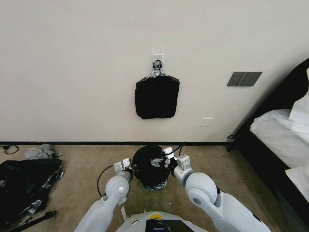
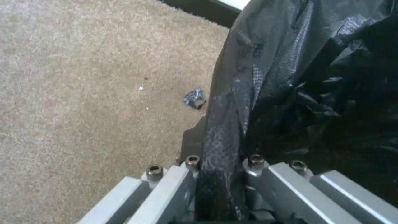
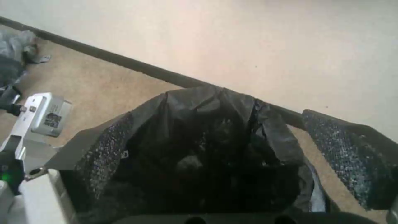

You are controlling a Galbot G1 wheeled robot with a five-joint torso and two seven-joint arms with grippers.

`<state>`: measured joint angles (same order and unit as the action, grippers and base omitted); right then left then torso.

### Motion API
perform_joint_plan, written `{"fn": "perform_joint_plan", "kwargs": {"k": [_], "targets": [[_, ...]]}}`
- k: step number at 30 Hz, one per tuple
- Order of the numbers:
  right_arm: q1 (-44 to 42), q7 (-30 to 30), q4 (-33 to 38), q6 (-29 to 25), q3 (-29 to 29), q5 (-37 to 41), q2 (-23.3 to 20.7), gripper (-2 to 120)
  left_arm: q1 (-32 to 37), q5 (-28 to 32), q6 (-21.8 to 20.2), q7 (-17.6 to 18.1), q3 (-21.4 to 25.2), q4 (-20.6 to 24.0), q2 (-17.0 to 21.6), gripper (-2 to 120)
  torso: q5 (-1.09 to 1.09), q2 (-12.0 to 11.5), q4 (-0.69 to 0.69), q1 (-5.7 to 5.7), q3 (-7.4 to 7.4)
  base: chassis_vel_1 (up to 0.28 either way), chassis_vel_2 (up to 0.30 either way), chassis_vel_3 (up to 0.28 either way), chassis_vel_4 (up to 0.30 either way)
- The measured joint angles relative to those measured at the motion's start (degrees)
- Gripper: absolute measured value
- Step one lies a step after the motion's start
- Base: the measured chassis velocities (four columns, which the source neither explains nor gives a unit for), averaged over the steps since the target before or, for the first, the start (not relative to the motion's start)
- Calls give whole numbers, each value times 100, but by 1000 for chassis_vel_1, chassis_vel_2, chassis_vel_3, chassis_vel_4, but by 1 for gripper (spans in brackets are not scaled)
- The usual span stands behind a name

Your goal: Place a trash bag onto the trash bin.

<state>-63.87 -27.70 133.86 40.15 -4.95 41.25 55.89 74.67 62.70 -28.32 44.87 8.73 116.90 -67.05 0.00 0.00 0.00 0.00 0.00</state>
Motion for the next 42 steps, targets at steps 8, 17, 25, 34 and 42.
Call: {"fn": "perform_joint_plan", "kwargs": {"k": [8, 17, 25, 34, 42], "targets": [[-5, -1, -26, -5, -10, -11, -19, 100, 6, -1, -23, -13, 15, -44, -28, 3, 0, 0, 0, 0, 1, 0, 0, 0, 0], [-1, -4, -44, -19, 85, 3, -16, 100, -9, -88, -49, -230, 2, 86, 25, 35, 0, 0, -1, 0, 1, 0, 0, 0, 0], [-156, 31, -55, -200, 312, -16, 51, 100, 338, -573, -239, -404, 184, 620, 327, 64, -1, 0, 1, 0, 1, 0, 0, 0, 0], [-1562, 1067, -582, -2246, 1673, -1697, 860, 100, 1231, -3400, 1481, -1876, 923, 996, 476, 97, 1, 0, -1, 0, 0, 0, 0, 0, 0], [-2788, 2092, -1020, -4610, 3114, -3224, 2017, 100, 1668, -4791, 3193, -2925, 1590, 629, 141, 100, -1, 0, -1, 0, 0, 0, 0, 0, 0]]}}
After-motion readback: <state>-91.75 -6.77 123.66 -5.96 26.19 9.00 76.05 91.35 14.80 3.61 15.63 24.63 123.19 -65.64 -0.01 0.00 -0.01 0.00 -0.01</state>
